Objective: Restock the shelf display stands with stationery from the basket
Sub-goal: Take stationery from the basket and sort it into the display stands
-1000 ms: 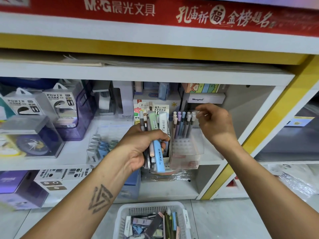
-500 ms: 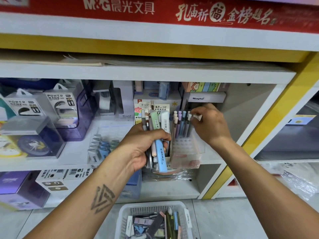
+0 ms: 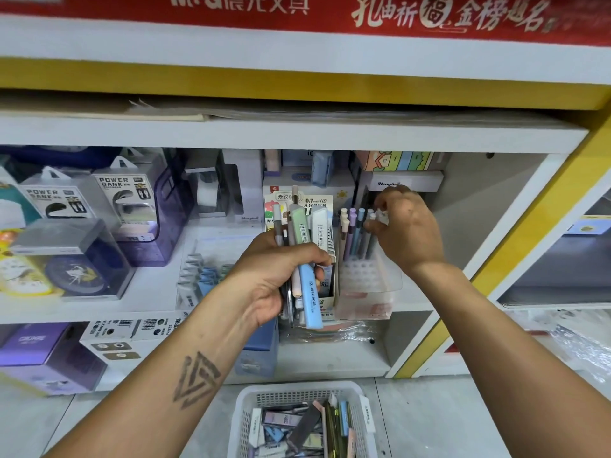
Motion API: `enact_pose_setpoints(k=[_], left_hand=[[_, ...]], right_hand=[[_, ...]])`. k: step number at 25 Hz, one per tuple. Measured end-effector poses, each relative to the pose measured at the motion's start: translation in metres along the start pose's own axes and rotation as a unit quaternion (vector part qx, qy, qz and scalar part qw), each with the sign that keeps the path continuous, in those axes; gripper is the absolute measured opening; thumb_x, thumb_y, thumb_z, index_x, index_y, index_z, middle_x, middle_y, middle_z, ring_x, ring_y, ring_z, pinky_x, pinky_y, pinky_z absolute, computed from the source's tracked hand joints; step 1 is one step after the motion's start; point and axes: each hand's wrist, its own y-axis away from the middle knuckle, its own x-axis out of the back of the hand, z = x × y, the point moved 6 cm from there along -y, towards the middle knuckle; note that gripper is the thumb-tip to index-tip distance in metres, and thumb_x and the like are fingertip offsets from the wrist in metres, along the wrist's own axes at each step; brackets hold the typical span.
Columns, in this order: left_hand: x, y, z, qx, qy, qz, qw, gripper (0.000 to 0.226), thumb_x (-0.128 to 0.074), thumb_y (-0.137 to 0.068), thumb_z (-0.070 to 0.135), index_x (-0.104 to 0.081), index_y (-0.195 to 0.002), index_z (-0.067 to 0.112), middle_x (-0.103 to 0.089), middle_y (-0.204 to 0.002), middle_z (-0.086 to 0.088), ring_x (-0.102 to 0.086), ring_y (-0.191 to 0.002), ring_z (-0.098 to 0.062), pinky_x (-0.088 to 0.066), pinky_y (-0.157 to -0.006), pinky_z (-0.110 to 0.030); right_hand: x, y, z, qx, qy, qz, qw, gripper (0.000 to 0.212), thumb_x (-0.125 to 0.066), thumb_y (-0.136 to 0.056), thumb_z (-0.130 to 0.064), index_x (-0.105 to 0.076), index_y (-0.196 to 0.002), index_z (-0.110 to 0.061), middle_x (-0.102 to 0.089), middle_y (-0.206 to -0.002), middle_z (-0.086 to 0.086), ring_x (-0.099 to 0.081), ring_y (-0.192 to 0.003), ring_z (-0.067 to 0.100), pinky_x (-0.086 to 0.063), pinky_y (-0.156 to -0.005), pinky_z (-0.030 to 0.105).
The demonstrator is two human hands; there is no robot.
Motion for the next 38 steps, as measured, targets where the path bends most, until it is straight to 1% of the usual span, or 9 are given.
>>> enact_pose_setpoints(k=[7, 13, 16, 19, 22, 25, 30, 35, 38], left_hand=[[-0.001, 0.002, 0.0, 0.0, -0.005, -0.004, 1.0, 0.03, -0.074, -0.071, -0.01, -0.066, -0.1, -0.013, -0.068, -0.082, -0.025, -0.06, -0.053, -0.023, -0.052, -0.052, -0.027], [-0.002, 0.001, -0.001, 0.001, -0.012, -0.01, 1.0, 0.028, -0.075, -0.071, -0.01, -0.067, -0.098, -0.013, -0.069, -0.082, -0.025, -0.06, -0.053, -0.023, -0.053, -0.053, -0.027], [-0.001, 0.001, -0.002, 0.004, -0.012, -0.011, 1.0, 0.03, -0.075, -0.07, -0.01, -0.067, -0.099, -0.013, -0.069, -0.084, -0.025, -0.061, -0.054, -0.023, -0.053, -0.054, -0.027], [-0.001, 0.001, -0.002, 0.006, -0.012, -0.012, 1.0, 0.034, -0.076, -0.07, -0.009, -0.066, -0.102, -0.013, -0.07, -0.082, -0.024, -0.061, -0.055, -0.023, -0.053, -0.055, -0.028], [0.0, 0.0, -0.002, 0.005, -0.016, -0.011, 1.0, 0.034, -0.076, -0.07, -0.009, -0.066, -0.103, -0.013, -0.07, -0.08, -0.023, -0.061, -0.054, -0.023, -0.053, -0.055, -0.028], [-0.002, 0.0, -0.004, 0.002, -0.011, -0.008, 1.0, 0.033, -0.076, -0.07, -0.009, -0.066, -0.101, -0.012, -0.07, -0.077, -0.022, -0.061, -0.053, -0.022, -0.053, -0.053, -0.028], [-0.008, 0.0, -0.007, 0.0, -0.007, 0.001, 1.0, 0.023, -0.075, -0.07, -0.009, -0.068, -0.092, -0.006, -0.07, -0.079, -0.023, -0.061, -0.053, -0.022, -0.051, -0.051, -0.027], [-0.011, -0.004, -0.009, -0.006, -0.005, 0.006, 1.0, 0.02, -0.075, -0.07, -0.009, -0.069, -0.089, -0.006, -0.07, -0.08, -0.024, -0.06, -0.053, -0.022, -0.05, -0.05, -0.026], [-0.012, -0.003, -0.009, -0.006, -0.002, 0.0, 1.0, 0.017, -0.074, -0.072, -0.009, -0.069, -0.088, -0.005, -0.069, -0.08, -0.024, -0.059, -0.053, -0.022, -0.05, -0.051, -0.027]], right_hand=[[0.0, 0.001, -0.003, 0.042, 0.008, -0.003, 0.999, 0.022, -0.084, -0.077, -0.016, -0.073, -0.093, -0.004, -0.06, -0.11, 0.011, -0.054, -0.1, 0.033, -0.05, -0.083, 0.045], [0.0, 0.001, -0.005, 0.093, -0.059, -0.015, 0.994, 0.013, -0.083, -0.075, -0.008, -0.07, -0.077, -0.005, -0.069, -0.094, 0.002, -0.054, -0.094, 0.023, -0.047, -0.078, 0.034], [0.004, 0.0, -0.005, 0.1, -0.048, -0.006, 0.994, 0.01, -0.078, -0.082, -0.011, -0.069, -0.082, -0.006, -0.068, -0.087, 0.002, -0.059, -0.086, 0.025, -0.044, -0.073, 0.033], [0.016, -0.004, -0.004, 0.054, -0.087, 0.032, 0.994, 0.014, -0.066, -0.095, -0.024, -0.062, -0.097, -0.011, -0.071, -0.085, 0.003, -0.065, -0.08, 0.025, -0.051, -0.074, 0.039], [0.029, -0.009, 0.008, -0.037, -0.222, 0.037, 0.974, 0.009, -0.06, -0.098, -0.023, -0.056, -0.102, -0.016, -0.073, -0.084, 0.0, -0.069, -0.078, 0.011, -0.055, -0.069, 0.027], [0.033, 0.002, 0.014, -0.027, -0.185, 0.014, 0.982, 0.009, -0.061, -0.098, -0.022, -0.059, -0.103, -0.015, -0.071, -0.077, -0.005, -0.068, -0.074, 0.008, -0.049, -0.065, 0.01], [0.021, 0.019, 0.015, -0.002, -0.176, -0.06, 0.983, 0.006, -0.057, -0.099, -0.016, -0.052, -0.098, -0.018, -0.07, -0.081, 0.003, -0.069, -0.076, 0.021, -0.057, -0.07, 0.042], [0.019, 0.023, 0.011, 0.013, -0.167, -0.101, 0.981, 0.024, -0.055, -0.1, -0.017, -0.04, -0.094, -0.035, -0.069, -0.081, -0.001, -0.066, -0.077, 0.017, -0.056, -0.069, 0.041], [0.016, 0.022, 0.012, 0.022, -0.111, -0.079, 0.99, 0.01, -0.058, -0.099, -0.018, -0.048, -0.096, -0.021, -0.068, -0.082, 0.006, -0.063, -0.076, 0.028, -0.054, -0.066, 0.043]])
